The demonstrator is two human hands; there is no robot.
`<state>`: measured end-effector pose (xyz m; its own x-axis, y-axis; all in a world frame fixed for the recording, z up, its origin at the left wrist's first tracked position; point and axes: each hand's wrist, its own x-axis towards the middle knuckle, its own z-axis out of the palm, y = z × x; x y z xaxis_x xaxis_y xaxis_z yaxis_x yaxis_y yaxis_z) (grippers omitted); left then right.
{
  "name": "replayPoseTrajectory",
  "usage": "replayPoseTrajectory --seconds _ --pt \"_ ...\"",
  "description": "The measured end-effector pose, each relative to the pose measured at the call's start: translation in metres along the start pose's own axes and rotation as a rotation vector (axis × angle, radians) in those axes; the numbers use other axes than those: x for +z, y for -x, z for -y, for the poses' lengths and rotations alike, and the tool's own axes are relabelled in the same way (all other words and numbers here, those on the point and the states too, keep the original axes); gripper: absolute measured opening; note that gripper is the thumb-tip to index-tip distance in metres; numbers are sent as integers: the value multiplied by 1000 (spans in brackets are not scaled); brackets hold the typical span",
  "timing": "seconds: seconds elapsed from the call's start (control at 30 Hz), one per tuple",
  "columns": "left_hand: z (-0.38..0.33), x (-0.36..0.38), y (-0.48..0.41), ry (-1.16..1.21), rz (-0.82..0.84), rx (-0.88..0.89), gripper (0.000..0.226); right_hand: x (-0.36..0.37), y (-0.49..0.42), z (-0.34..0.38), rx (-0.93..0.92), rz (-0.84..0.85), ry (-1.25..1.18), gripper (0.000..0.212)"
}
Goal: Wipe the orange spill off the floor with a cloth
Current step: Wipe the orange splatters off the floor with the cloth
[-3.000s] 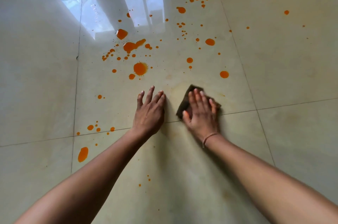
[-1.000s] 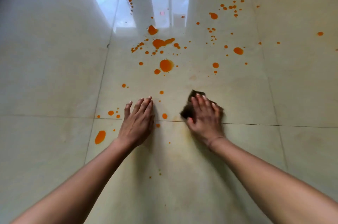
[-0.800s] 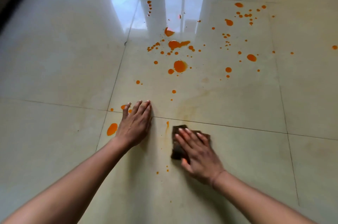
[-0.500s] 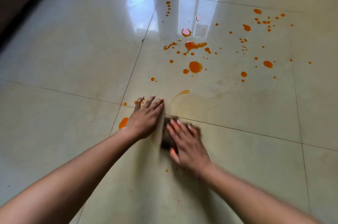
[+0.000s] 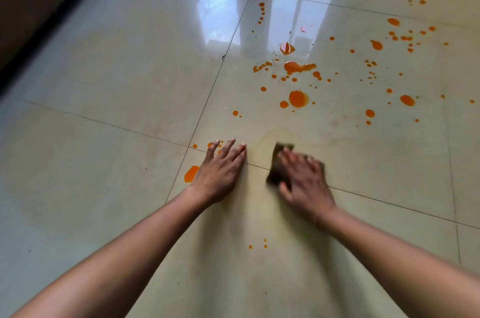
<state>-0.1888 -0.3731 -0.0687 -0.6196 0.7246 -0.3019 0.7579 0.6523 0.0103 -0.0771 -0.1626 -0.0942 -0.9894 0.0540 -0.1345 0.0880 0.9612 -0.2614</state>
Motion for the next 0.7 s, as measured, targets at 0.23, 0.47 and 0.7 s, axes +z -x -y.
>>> replayPoseTrajectory --seconds 0.23,0.47,0.7 --pt "25 -2 -3 -28 -60 -112 72 13 35 55 -238 80 -14 73" --pt "66 6 27 93 -117 -348 55 17 -42 94 14 -6 -26 73" --pt "112 41 78 299 -145 -533 61 18 -20 78 -93 37 -26 72"
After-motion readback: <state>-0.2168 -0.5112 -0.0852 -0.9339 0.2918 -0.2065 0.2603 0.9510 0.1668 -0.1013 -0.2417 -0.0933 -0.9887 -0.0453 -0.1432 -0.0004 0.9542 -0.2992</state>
